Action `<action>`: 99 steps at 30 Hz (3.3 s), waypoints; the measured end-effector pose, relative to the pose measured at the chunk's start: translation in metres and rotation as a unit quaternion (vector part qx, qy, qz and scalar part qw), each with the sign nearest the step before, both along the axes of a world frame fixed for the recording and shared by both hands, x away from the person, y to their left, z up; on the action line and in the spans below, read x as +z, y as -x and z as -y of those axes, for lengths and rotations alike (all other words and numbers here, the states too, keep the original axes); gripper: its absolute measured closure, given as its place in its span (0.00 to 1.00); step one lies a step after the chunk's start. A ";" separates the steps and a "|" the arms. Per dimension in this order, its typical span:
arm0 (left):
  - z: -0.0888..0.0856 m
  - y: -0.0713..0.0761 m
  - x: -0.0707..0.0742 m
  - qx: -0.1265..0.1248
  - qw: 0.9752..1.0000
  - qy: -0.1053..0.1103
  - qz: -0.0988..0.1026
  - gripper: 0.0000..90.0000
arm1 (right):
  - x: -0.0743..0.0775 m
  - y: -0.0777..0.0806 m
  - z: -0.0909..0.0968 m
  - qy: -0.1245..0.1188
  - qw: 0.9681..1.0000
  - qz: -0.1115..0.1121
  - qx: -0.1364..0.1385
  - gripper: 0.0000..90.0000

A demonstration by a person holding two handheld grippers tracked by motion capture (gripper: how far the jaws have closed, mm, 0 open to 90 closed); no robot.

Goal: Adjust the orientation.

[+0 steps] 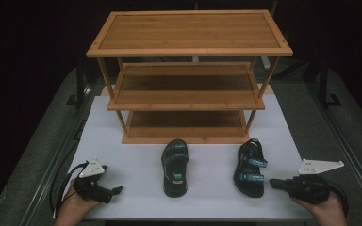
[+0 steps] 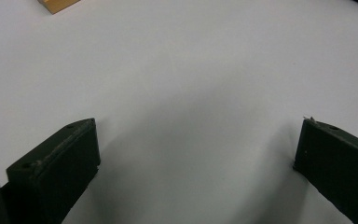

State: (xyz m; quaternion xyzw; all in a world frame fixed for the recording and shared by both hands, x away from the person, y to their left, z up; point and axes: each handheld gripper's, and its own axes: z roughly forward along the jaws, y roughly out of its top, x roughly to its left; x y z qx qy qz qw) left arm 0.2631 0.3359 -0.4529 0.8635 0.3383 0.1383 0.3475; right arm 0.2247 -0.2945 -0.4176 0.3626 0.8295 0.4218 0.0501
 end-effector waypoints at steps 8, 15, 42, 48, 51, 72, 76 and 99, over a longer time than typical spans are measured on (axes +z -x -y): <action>0.000 0.000 0.000 0.000 1.000 0.000 0.000 0.00 | -0.017 0.006 -0.016 0.001 1.000 -0.013 0.024 1.00; 0.000 0.000 0.000 0.000 1.000 0.000 0.000 0.00 | -0.023 0.004 -0.043 -0.008 0.999 -0.012 0.053 1.00; 0.000 0.000 0.000 0.000 1.000 0.000 0.000 0.00 | 0.004 -0.016 0.028 -0.023 0.993 0.066 -0.092 1.00; 0.000 0.000 0.000 0.000 1.000 0.000 0.000 0.00 | 0.006 -0.049 0.034 -0.022 0.990 0.080 -0.118 1.00; 0.000 0.000 0.000 0.000 1.000 0.000 0.000 0.00 | 0.004 -0.067 0.031 -0.018 0.989 0.079 -0.124 1.00; 0.000 0.000 0.000 0.001 1.000 0.001 0.000 0.00 | -0.024 -0.121 0.013 0.000 0.996 0.023 -0.090 1.00; 0.000 0.000 0.000 0.001 1.000 0.001 0.000 0.00 | -0.023 -0.117 0.016 0.002 0.996 0.023 -0.092 1.00; 0.000 0.000 0.000 0.000 1.000 0.000 -0.001 0.00 | -0.021 -0.026 0.032 -0.001 0.997 0.026 -0.070 1.00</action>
